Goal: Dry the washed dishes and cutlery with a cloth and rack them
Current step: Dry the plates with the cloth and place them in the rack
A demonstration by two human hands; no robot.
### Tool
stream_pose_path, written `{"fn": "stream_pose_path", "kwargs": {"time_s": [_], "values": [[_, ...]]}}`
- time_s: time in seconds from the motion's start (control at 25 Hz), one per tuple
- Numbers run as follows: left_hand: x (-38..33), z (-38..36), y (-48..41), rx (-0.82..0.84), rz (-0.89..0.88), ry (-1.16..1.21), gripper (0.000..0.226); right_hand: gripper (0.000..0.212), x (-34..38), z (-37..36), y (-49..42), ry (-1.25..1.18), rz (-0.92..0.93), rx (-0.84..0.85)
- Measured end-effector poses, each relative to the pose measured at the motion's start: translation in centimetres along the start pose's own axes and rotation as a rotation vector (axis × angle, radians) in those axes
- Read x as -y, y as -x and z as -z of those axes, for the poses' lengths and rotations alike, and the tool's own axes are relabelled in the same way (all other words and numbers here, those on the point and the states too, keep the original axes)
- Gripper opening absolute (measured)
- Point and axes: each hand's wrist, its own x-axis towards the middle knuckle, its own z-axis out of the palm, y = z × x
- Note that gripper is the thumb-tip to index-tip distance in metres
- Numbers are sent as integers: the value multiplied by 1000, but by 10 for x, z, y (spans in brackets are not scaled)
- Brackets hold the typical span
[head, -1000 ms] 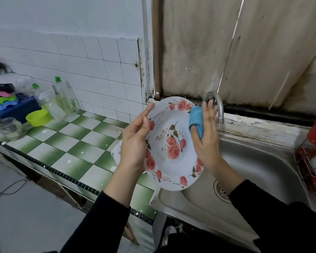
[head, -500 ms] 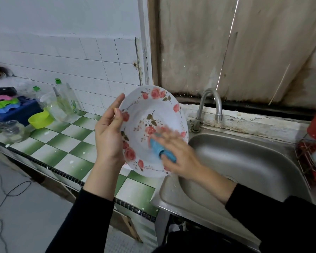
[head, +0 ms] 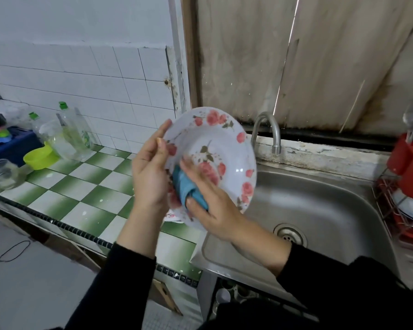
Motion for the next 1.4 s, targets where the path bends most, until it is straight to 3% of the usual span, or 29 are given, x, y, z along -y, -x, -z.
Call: {"fn": "stream_pose_path", "kwargs": {"time_s": [0.08,0.16,0.24,0.32,0.4,0.52,0.6,0.68,0.76,0.88,0.96,1.16,1.32,1.4], "values": [[-5,11,-6,-22,18,-22,27,60,-31,8,28,158,-42,45],[-2,12,-3,-4,43,-36,27,62,-60,28,35,294,-245,-32],[4,4,4,37,63,-43,28,64,-71,51,21,334,-330,-171],[11,-7,9,81,78,-48,29,64,-58,58,-5,308,-290,-318],[15,-15,11,96,64,-71,31,63,-32,45,-24,200,-228,-334],[12,-9,3,30,64,-33,29,63,-4,9,-8,26,-121,-68],[7,2,-2,-22,81,3,27,61,-20,4,22,102,-31,45],[4,9,-1,-35,83,13,26,62,-48,18,39,294,21,-21],[2,11,4,-8,98,3,27,63,-73,38,37,391,-38,-220],[7,3,14,82,90,-47,30,60,-74,62,-4,298,-218,-510],[11,-7,16,152,71,-58,32,58,-51,55,-38,147,-251,-598],[16,-2,8,184,-5,-24,32,55,-10,5,-49,-51,131,-326],[18,2,15,144,4,-48,37,55,-10,11,-64,-83,-48,-465],[19,2,15,94,-8,-33,36,55,3,-4,-57,-167,-118,-432]]}}
